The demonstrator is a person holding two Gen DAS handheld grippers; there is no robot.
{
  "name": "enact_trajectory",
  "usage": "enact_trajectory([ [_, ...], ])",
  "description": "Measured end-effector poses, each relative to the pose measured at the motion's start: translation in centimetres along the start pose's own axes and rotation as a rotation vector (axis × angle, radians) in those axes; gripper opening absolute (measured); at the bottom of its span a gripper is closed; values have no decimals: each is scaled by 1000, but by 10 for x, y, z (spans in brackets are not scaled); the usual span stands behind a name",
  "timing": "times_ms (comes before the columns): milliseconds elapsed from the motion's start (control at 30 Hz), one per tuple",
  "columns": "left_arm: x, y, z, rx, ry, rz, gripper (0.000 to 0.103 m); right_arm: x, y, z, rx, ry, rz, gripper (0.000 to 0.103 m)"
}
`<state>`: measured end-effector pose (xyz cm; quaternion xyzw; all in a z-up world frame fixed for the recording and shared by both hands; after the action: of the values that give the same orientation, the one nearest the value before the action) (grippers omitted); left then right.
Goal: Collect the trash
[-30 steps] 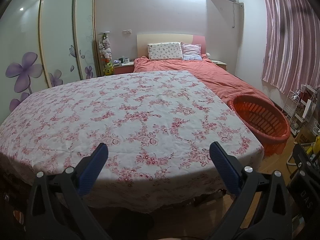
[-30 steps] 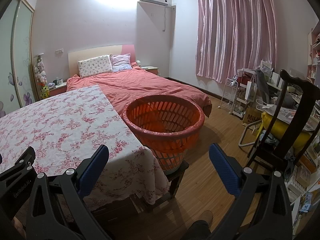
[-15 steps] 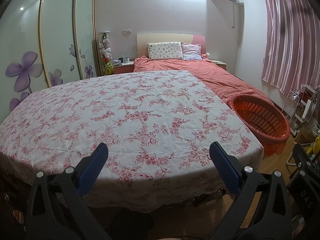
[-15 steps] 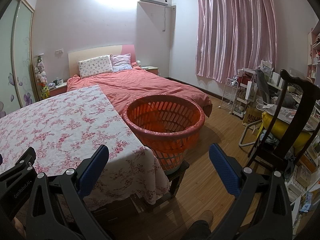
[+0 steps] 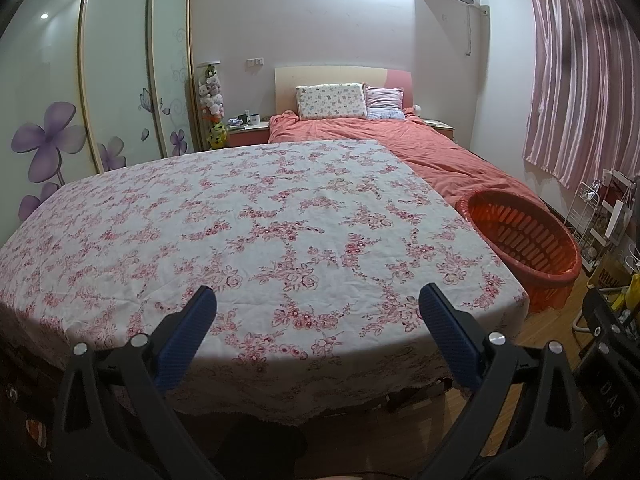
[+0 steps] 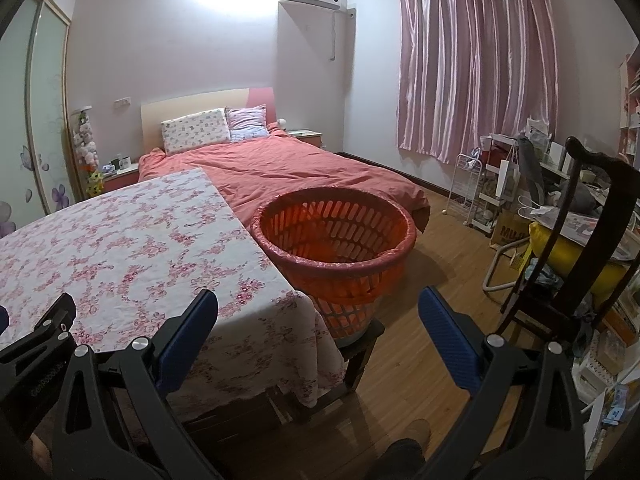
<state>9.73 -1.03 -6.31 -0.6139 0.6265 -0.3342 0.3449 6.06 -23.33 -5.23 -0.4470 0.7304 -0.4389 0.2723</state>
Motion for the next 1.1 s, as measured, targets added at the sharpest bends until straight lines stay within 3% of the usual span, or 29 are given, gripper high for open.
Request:
enact_trajectory([
  [1100, 0, 0, 0, -2, 1, -1, 99, -1, 0, -1, -4, -4, 4, 99],
])
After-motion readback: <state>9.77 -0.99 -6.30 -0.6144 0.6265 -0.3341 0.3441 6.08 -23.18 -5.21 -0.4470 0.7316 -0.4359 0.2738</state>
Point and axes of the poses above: each gripper's, at about its wrist camera, not at the fingertips, and z roughly the way its jaws point, x to its right, y to its underside, the point moved 9 cm from there along z, roughly the way its jaws point, and after that the axes turned 1 degree about x, right-handed, at the moved point
